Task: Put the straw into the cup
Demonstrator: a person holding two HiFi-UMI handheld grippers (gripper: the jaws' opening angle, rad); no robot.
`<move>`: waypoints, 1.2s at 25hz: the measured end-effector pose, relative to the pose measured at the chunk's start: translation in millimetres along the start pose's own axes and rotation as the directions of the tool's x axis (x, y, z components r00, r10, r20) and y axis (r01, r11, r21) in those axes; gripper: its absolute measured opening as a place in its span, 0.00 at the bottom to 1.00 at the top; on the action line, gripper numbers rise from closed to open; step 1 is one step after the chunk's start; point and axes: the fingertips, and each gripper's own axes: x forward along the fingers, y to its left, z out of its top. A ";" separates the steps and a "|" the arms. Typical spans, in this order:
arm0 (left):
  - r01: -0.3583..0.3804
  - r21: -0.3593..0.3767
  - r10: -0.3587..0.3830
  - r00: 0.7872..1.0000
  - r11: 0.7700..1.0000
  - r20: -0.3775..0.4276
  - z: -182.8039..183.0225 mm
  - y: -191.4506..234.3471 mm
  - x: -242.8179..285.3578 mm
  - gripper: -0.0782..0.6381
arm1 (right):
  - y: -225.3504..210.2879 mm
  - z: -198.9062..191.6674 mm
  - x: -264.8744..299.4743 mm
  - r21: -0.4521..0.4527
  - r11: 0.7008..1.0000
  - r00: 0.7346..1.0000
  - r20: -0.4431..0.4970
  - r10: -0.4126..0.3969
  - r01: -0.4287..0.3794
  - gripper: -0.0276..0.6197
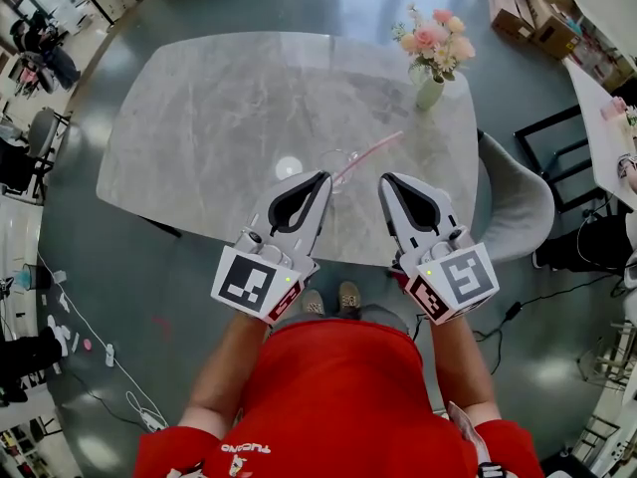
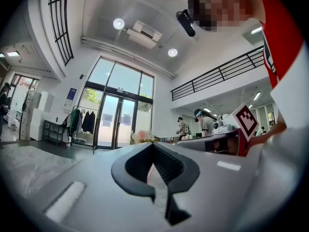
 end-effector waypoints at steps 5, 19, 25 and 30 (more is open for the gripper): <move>0.030 -0.004 -0.030 1.000 1.000 0.008 17.7 -12.1 -7.8 0.12 | 15.5 22.4 -18.6 -0.005 1.000 0.998 0.062 0.012 -0.012 0.05; 0.059 0.015 -0.059 0.998 0.998 0.002 30.6 -35.9 -39.5 0.12 | 54.8 35.6 -48.6 0.019 0.999 0.992 0.120 0.039 -0.042 0.05; 0.068 0.011 -0.068 0.998 0.998 0.001 29.4 -41.7 -48.7 0.12 | 63.4 36.9 -57.6 0.012 0.999 0.992 0.120 0.036 -0.038 0.05; 0.076 0.007 -0.076 0.997 0.997 0.004 28.6 -44.5 -50.6 0.12 | 64.5 34.4 -62.6 0.013 1.000 0.993 0.113 0.024 -0.025 0.05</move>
